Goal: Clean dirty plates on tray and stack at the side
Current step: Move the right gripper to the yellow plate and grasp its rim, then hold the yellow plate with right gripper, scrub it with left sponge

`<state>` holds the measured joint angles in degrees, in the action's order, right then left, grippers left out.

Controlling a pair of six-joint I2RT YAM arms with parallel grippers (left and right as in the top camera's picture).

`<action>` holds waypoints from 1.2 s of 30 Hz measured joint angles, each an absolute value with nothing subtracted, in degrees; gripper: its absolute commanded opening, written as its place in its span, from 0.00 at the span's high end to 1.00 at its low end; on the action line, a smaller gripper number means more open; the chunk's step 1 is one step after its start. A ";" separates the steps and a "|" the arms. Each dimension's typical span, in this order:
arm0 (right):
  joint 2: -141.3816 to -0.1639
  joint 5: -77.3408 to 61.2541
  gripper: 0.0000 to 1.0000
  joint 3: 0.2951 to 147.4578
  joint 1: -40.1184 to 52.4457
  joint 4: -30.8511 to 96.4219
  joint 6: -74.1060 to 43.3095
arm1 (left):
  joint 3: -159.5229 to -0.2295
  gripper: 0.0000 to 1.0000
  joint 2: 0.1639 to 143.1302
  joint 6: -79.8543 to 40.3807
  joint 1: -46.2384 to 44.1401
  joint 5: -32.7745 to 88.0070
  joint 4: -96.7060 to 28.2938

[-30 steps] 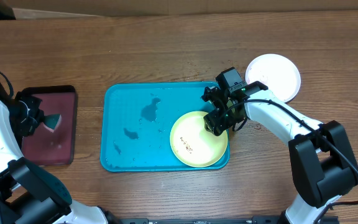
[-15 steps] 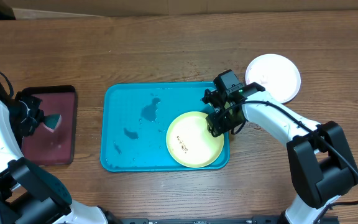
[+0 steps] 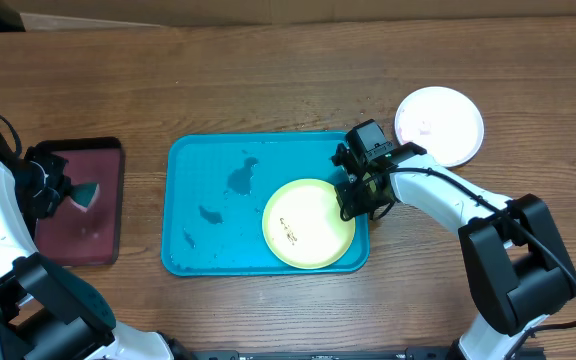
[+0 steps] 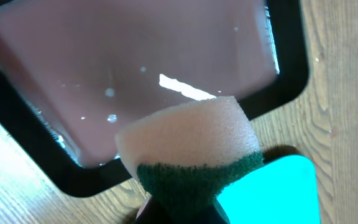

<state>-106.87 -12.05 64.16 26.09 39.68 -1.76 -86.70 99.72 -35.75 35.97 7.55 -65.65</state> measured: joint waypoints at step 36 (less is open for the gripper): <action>-110.43 -13.32 0.43 66.67 31.33 25.32 -25.08 | -86.67 0.96 107.37 -23.07 -12.58 17.74 -52.82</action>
